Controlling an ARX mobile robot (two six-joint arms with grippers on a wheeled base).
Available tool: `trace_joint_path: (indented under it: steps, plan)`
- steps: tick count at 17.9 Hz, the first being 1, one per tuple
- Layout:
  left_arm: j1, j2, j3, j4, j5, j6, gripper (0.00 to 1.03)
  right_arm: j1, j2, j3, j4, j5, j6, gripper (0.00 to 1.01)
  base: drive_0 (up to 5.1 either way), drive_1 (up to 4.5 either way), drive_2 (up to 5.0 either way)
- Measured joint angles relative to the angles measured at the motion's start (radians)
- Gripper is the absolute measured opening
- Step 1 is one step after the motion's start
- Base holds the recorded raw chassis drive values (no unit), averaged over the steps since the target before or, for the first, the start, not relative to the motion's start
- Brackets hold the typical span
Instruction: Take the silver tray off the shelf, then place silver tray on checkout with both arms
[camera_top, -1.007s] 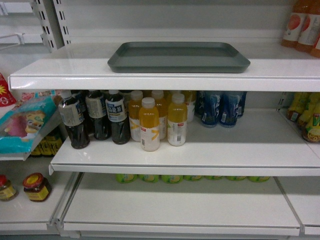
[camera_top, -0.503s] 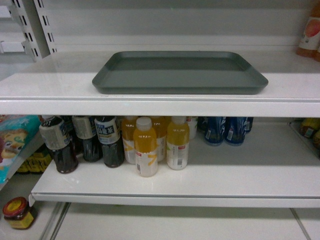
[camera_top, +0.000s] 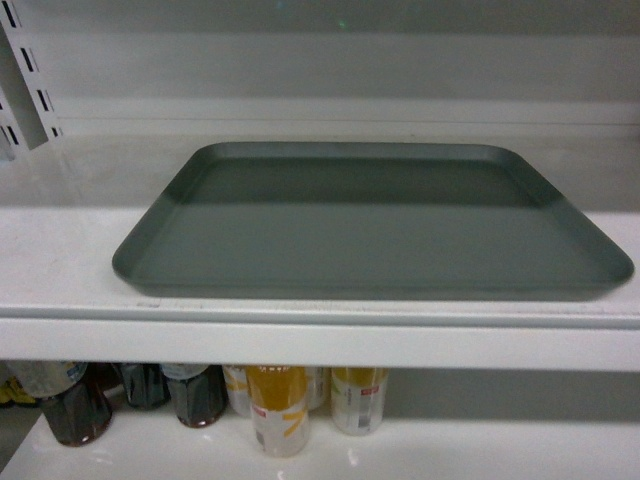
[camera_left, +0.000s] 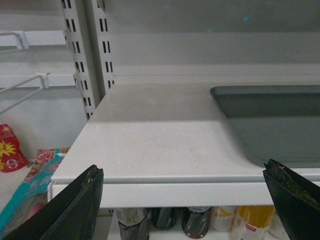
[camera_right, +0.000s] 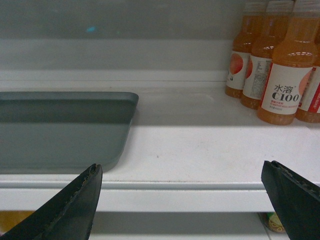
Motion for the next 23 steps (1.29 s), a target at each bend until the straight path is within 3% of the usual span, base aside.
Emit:
trace_joint_path:
  steps: [2, 23]
  plan:
    - [0.0, 0.0, 0.0, 0.001, 0.003, 0.0, 0.98, 0.0, 0.0, 0.0, -0.004, 0.0, 0.0, 0.98, 0.1, 4.4, -4.2]
    - [0.0, 0.0, 0.0, -0.002, 0.003, 0.0, 0.98, 0.0, 0.0, 0.0, -0.002, 0.0, 0.0, 0.98, 0.0, 0.0, 0.0]
